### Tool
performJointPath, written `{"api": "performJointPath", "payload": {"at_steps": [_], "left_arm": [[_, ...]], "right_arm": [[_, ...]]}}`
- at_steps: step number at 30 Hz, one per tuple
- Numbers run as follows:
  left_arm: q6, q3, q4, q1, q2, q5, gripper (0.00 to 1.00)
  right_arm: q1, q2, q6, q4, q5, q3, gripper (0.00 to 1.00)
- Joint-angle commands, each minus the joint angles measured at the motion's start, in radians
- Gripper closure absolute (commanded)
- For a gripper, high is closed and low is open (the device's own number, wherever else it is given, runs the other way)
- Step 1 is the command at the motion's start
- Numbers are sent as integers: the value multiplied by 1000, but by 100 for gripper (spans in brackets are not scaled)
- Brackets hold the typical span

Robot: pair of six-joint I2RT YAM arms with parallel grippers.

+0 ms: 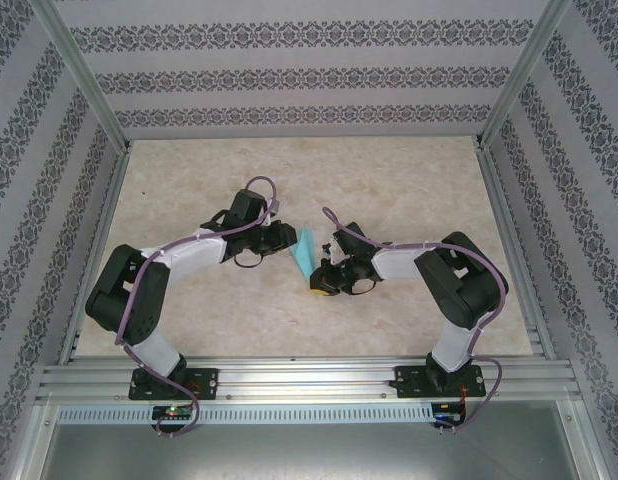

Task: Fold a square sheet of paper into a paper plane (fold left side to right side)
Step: Fold the wing for the fifth time at the center of the table.

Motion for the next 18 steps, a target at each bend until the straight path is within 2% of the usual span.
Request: {"api": "performJointPath", "payload": {"at_steps": [1,10,18], "left_arm": [[25,24,-27,-58,-13,26,75],[-13,80,56,-103,126,56,76],[13,140,41,-100,253,25,77]], "right_arm": [[-11,38,-8,-91,51,-14,90],[-11,45,-13,-101,51,-5,90],[-11,45,-15,-106,51,-4,90]]}}
